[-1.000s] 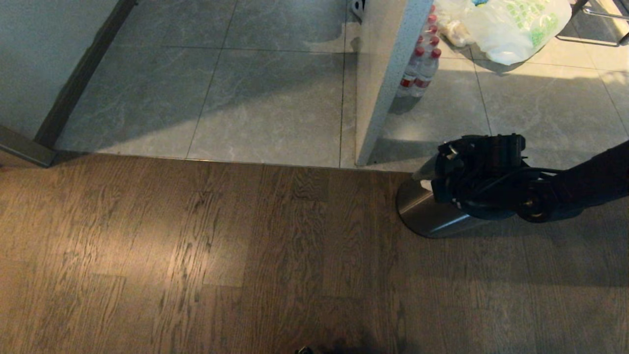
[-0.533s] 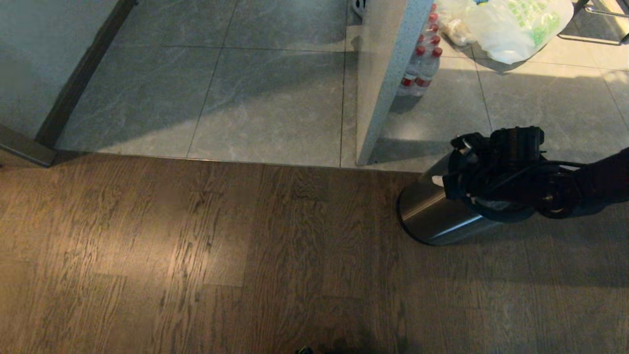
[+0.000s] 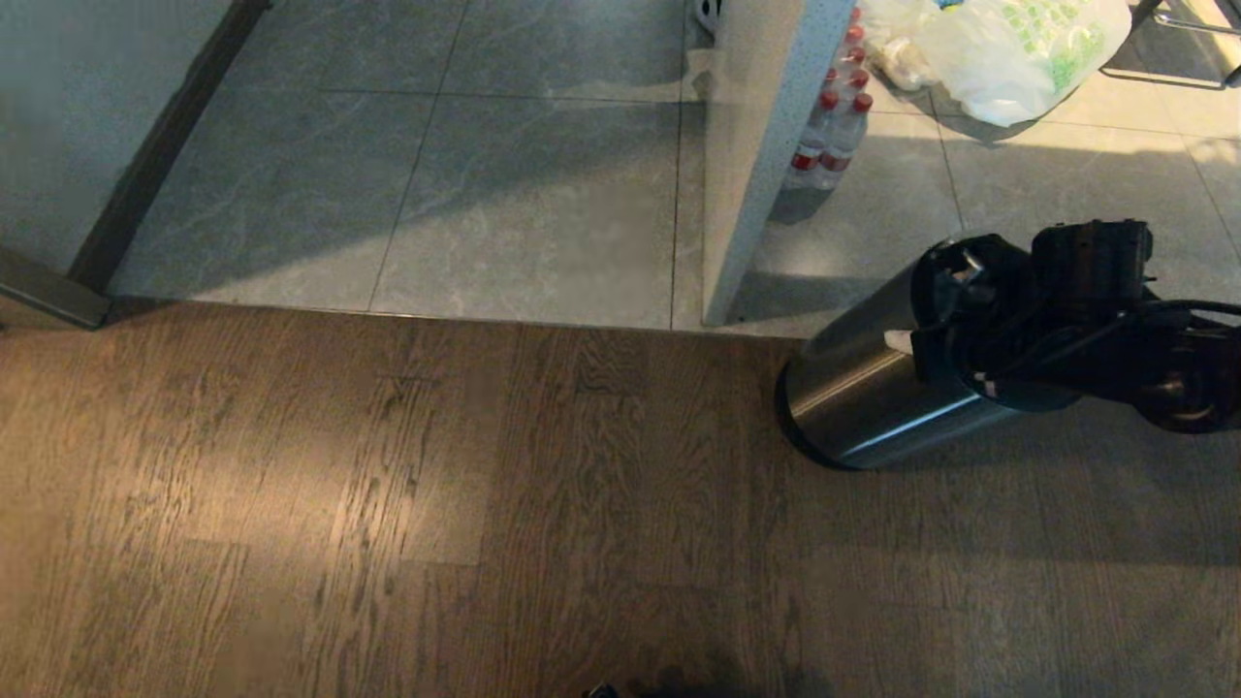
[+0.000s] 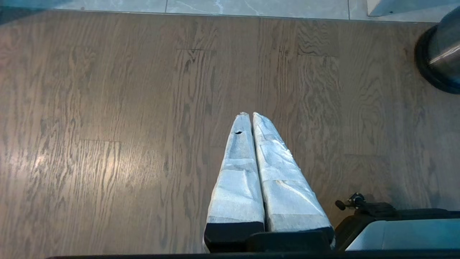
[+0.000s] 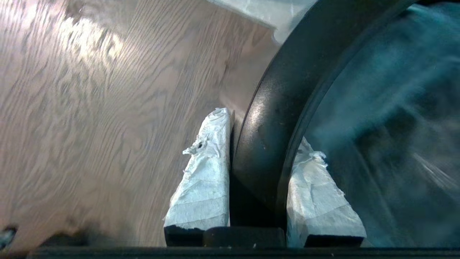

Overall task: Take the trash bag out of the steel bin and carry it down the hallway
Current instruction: Place the outer trash can on the ground

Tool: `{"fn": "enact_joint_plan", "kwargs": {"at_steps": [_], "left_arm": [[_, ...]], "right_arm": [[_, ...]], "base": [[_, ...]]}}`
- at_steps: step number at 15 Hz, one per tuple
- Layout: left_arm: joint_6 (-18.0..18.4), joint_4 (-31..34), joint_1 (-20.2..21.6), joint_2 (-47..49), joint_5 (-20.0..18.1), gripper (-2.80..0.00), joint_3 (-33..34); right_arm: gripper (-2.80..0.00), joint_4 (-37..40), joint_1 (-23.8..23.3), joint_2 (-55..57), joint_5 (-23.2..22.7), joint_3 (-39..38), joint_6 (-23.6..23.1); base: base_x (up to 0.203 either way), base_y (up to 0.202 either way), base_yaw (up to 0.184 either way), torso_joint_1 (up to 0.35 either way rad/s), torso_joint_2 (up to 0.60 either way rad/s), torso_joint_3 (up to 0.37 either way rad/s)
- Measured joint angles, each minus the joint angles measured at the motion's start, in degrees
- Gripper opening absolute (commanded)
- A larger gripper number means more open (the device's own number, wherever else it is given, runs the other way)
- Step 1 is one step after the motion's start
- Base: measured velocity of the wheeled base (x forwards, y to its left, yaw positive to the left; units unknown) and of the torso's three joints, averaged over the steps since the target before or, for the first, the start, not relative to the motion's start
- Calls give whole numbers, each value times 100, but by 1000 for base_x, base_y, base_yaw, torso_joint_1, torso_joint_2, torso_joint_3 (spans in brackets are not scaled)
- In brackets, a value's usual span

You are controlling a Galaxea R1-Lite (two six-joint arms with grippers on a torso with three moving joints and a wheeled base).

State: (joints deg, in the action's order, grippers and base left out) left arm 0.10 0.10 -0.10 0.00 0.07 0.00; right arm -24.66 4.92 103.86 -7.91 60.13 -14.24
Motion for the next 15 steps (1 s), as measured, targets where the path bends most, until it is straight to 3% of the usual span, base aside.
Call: {"fn": "enact_joint_plan", "kwargs": {"at_steps": [8,15], "left_arm": [[0,-2,-1,0,-1,-280,0],[0,0,0,0,2,-280,0]], "right_arm": [[-280,1482,6,-1549,-99,-231,-455],[-280,2537,6,-2844,-79,-170,-494]], "base": [[0,0,0,0,0,0],[0,0,0,0,0,0]]}}
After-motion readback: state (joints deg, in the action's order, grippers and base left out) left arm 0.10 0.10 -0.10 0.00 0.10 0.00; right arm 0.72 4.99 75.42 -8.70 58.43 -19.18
